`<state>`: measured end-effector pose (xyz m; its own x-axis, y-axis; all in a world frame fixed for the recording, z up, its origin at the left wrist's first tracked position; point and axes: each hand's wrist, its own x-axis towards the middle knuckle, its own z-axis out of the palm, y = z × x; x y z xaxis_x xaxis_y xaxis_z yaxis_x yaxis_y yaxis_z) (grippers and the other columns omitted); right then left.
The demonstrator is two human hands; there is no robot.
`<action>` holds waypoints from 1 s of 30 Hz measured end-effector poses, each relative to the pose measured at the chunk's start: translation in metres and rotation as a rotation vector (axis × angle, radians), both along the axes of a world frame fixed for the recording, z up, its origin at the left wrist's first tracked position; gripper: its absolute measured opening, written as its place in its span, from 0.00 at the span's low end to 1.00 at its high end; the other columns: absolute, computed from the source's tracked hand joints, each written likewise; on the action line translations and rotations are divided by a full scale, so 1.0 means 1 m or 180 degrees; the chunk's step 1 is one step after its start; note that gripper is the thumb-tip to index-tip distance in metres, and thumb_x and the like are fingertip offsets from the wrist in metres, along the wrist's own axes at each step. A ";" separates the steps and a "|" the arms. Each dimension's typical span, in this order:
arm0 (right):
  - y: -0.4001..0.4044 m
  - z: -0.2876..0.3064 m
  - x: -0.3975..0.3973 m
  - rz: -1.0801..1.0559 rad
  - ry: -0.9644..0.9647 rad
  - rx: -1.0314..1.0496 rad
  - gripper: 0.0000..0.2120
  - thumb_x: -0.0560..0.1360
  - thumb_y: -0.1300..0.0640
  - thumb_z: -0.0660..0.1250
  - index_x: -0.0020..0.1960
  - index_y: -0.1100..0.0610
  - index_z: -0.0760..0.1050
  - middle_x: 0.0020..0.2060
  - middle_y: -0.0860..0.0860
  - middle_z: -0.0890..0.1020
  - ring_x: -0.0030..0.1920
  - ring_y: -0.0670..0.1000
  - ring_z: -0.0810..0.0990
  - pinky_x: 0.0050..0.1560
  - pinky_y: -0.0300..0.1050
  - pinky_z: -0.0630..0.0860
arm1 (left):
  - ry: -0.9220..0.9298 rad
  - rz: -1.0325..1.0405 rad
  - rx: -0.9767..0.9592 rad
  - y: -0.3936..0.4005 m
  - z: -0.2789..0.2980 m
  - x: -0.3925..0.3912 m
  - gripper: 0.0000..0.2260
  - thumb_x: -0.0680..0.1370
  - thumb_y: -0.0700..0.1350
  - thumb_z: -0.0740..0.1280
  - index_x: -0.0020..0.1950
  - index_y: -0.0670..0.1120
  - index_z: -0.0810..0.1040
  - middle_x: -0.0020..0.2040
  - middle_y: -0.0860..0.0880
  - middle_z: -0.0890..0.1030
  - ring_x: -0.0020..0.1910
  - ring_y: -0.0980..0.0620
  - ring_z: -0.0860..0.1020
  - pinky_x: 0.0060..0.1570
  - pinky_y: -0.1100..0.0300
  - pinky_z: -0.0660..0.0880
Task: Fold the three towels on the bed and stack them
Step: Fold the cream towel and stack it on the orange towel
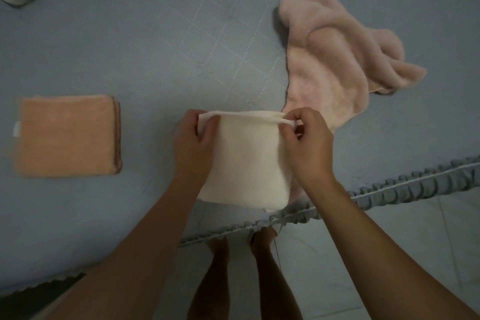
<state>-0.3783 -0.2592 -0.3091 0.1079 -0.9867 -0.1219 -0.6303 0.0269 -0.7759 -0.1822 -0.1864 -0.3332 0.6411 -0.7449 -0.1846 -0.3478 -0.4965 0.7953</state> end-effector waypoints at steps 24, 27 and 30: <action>0.040 0.024 0.013 -0.0093 -0.0170 0.2616 0.20 0.72 0.34 0.62 0.54 0.47 0.73 0.46 0.43 0.80 0.44 0.47 0.79 0.38 0.44 0.74 | 0.3580 0.0820 0.1021 0.076 0.051 0.022 0.21 0.74 0.53 0.69 0.64 0.45 0.78 0.59 0.44 0.84 0.59 0.45 0.81 0.60 0.48 0.77; 0.029 0.065 0.054 0.0280 -0.0343 0.2537 0.15 0.72 0.38 0.67 0.53 0.47 0.75 0.46 0.43 0.82 0.44 0.45 0.81 0.36 0.40 0.72 | 0.3726 0.1370 0.0339 0.098 0.082 0.043 0.20 0.77 0.46 0.67 0.67 0.41 0.76 0.59 0.41 0.83 0.58 0.43 0.81 0.56 0.50 0.79; 0.016 0.099 0.120 0.0518 -0.0652 0.2324 0.12 0.73 0.45 0.71 0.51 0.50 0.79 0.45 0.47 0.84 0.41 0.46 0.83 0.37 0.39 0.75 | 0.3711 0.1904 -0.0464 0.114 0.103 0.078 0.23 0.75 0.47 0.68 0.69 0.44 0.74 0.62 0.42 0.81 0.61 0.42 0.80 0.56 0.46 0.79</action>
<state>-0.2582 -0.2430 -0.2100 0.3351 -0.6338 -0.6972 -0.5160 0.4957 -0.6986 -0.1039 -0.0728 -0.2298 0.3968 -0.4639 -0.7921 0.8155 -0.2180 0.5361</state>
